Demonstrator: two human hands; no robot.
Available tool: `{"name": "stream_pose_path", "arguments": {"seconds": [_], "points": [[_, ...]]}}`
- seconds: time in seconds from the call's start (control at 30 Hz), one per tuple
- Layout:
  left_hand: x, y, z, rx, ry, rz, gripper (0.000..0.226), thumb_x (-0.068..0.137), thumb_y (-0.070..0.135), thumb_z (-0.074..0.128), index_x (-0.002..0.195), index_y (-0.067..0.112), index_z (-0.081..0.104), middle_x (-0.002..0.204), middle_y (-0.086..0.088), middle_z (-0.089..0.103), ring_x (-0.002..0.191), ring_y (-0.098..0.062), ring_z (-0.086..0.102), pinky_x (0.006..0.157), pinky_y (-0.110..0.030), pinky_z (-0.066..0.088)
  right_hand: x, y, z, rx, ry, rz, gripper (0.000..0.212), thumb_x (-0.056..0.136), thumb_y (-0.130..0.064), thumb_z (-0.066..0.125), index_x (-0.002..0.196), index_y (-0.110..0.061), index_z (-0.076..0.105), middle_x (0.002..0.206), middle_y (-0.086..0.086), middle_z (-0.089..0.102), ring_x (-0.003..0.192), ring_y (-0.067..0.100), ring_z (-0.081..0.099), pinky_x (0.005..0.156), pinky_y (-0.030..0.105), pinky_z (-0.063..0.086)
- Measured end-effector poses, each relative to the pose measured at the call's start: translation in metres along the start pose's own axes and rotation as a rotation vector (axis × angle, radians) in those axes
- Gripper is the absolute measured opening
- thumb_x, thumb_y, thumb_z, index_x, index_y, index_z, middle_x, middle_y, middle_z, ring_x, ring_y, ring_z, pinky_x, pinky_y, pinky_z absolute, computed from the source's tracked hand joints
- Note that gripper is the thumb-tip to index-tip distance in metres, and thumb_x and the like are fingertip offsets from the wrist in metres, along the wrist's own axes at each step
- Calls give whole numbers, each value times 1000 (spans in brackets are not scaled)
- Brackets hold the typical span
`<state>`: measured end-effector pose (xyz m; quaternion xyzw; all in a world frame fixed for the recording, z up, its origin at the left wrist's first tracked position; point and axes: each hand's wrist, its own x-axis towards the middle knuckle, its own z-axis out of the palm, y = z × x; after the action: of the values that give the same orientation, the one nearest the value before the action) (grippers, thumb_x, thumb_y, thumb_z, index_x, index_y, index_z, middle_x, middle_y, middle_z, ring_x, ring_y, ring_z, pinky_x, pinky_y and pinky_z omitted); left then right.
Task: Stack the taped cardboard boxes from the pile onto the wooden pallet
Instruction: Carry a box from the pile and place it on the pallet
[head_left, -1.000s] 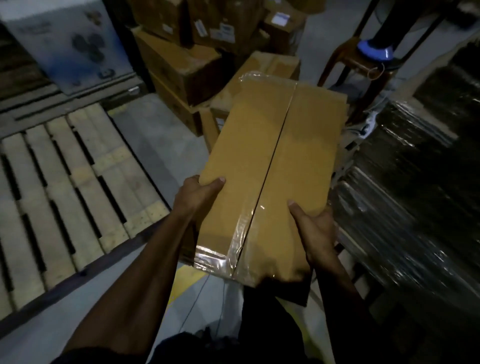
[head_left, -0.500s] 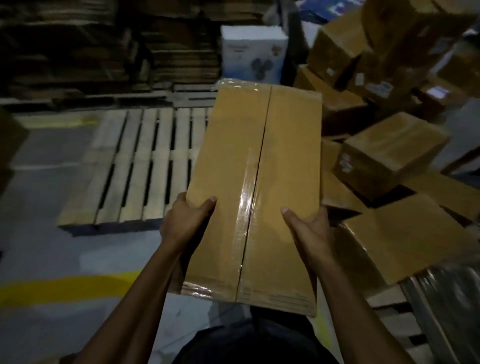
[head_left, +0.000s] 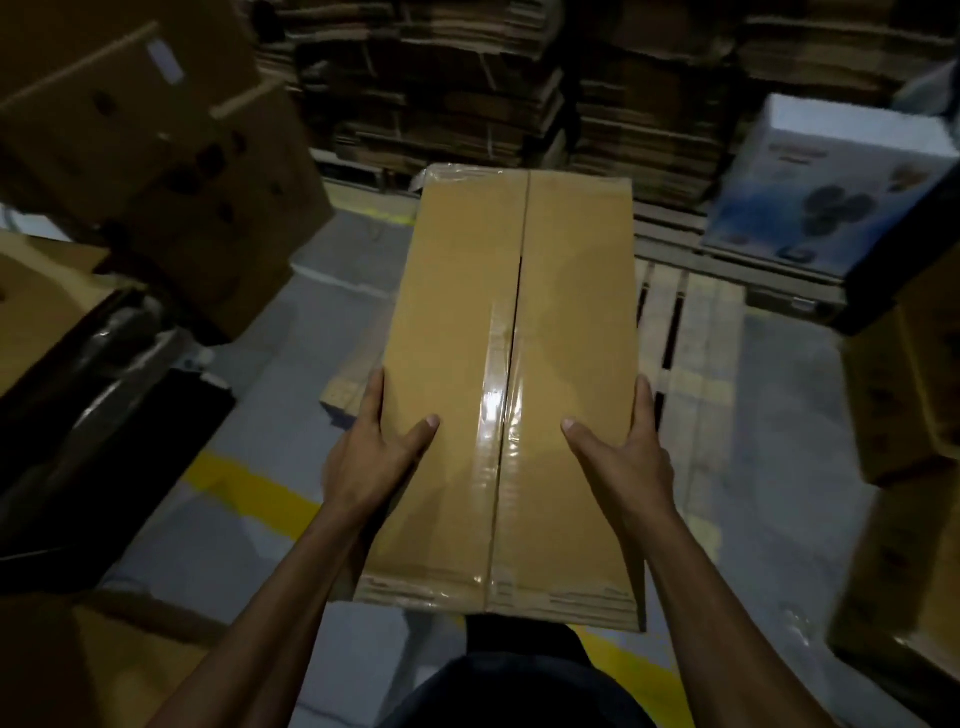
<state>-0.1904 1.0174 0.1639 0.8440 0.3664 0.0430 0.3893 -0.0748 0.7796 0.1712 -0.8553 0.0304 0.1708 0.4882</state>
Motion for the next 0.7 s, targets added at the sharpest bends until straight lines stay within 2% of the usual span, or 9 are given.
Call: {"name": "stream_pose_path", "arguments": {"seconds": [0.17,0.37,0.57,0.7], "points": [[80,-11,-51,-8,54,-74,98,72,82,49,151,49,2,151,1,43,126,-33,52,98,-51,46,61,-71,63,-16,-117,-38,103,78,-62,72,153,-50,1,151,0,44,133,31,46,108,44,40],[162,-27,-90,-18,82,-100,99,67,86,45,150,51,5,148,2,47,124,-33,53,97,-52,47,114,-130,122,-51,-159,-64,102,80,-61,71,153,-51,0,151,1,43,134,31,44,107,44,38],[275,-67,-119,-99,-3,-69,101,61,94,47,146,58,6,149,7,44,127,-30,52,100,-55,45,165,-171,201,-51,-103,-56,102,79,-60,73,154,-49,5,154,-4,41,136,29,43,107,43,39],[353,-85,-145,-59,-74,-44,100,65,88,47,149,54,3,151,5,42,129,-30,50,100,-54,45,191,-199,261,-31,-33,1,104,74,-66,73,150,-56,3,155,-4,40,137,31,42,109,52,39]]}}
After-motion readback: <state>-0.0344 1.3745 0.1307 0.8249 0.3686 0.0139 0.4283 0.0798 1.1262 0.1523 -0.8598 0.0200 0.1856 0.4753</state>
